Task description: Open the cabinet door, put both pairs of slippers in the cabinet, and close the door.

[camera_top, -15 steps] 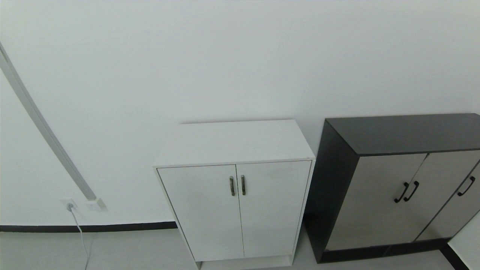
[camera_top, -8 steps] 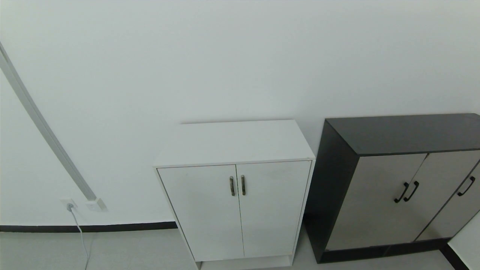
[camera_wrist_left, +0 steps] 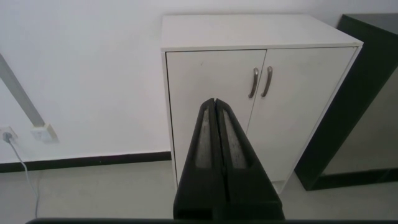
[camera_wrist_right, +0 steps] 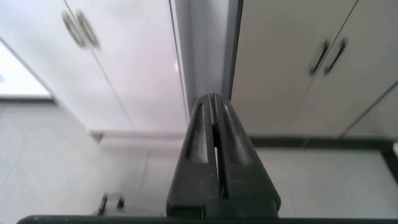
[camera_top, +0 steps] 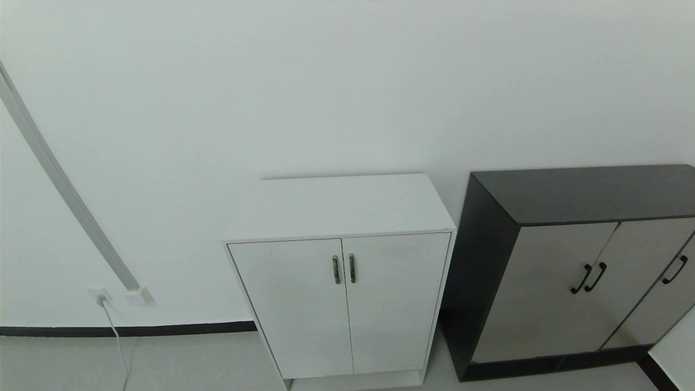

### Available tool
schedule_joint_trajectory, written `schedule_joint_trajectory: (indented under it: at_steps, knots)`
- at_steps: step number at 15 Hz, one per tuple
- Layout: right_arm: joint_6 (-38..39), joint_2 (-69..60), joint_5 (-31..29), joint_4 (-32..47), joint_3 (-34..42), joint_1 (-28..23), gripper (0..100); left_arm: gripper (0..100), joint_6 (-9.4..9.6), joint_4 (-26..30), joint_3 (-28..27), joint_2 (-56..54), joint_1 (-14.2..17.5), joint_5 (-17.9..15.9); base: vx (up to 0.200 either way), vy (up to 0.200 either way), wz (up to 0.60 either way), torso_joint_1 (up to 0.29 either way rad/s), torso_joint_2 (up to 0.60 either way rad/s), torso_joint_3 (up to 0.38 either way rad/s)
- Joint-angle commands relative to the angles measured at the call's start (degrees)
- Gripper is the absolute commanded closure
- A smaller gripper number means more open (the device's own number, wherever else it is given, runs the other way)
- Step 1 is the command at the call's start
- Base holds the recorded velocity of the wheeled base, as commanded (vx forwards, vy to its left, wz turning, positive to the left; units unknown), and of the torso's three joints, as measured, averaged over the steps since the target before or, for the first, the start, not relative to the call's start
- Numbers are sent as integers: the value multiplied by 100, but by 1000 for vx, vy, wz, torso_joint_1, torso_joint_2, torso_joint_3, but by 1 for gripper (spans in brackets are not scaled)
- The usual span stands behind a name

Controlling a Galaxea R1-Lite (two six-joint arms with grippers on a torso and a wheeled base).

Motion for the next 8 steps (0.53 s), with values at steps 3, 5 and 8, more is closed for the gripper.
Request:
schedule_joint_trajectory:
  at_steps: [3,5,8]
  knots:
    - [7,-907,-29,-9,0,-223,100,100,-4,2,1,7,-1,-2,0,0,0,0,0,0]
    - [24,-995,-55,-18,0,-267,100,100,-4,2,1,7,-1,-2,0,0,0,0,0,0]
    - [446,-995,-345,-53,0,-267,100,100,-12,2,1,7,-1,-2,0,0,0,0,0,0]
